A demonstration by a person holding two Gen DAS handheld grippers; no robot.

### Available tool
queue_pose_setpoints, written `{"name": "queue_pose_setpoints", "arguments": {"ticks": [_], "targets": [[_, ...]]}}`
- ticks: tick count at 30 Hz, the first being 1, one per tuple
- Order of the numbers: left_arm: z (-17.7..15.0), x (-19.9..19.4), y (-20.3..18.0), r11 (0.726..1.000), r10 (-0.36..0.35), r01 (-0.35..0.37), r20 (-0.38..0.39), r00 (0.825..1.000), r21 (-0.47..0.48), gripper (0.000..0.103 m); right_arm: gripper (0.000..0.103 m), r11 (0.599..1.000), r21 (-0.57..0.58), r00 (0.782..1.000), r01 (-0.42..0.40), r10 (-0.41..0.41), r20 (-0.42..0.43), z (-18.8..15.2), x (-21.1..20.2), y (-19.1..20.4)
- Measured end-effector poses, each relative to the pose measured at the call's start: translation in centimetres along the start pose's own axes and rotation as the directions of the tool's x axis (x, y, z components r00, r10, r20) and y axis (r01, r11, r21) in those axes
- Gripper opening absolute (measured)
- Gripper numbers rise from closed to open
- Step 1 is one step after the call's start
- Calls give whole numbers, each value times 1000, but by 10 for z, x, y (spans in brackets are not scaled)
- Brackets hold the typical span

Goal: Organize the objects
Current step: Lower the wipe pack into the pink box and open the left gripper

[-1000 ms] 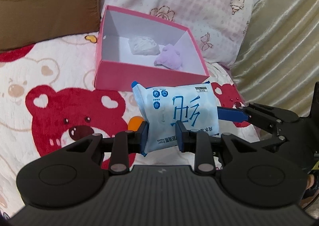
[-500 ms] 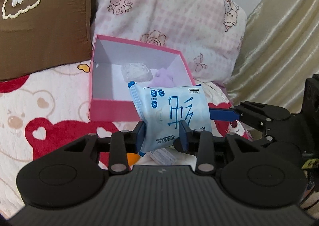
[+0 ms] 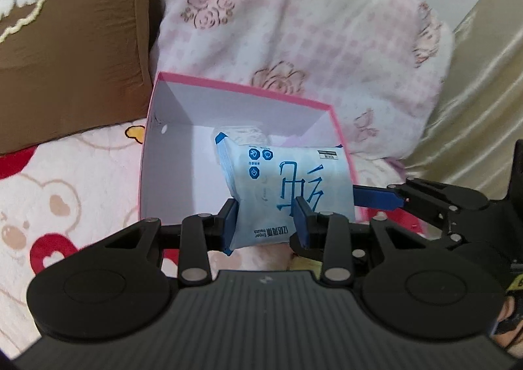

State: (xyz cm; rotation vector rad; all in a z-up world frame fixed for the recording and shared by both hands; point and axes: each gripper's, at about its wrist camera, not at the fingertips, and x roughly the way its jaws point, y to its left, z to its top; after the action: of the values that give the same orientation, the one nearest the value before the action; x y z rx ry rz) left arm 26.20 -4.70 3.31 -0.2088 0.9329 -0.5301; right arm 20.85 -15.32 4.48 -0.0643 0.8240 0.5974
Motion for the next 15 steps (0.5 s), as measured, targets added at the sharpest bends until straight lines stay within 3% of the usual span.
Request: {"name": "queue_pose_setpoints", "arguments": {"ticks": [11,15], "targets": [[5,99,32,983,67,-91,-151,986,-158,34,78,987,162,989,0,23,-145,-6,91,-59],[3,120,42,980,113,-140,-182,977,-143,34,78,983,183,983,-9,42,-179,-9,117,-70]]}}
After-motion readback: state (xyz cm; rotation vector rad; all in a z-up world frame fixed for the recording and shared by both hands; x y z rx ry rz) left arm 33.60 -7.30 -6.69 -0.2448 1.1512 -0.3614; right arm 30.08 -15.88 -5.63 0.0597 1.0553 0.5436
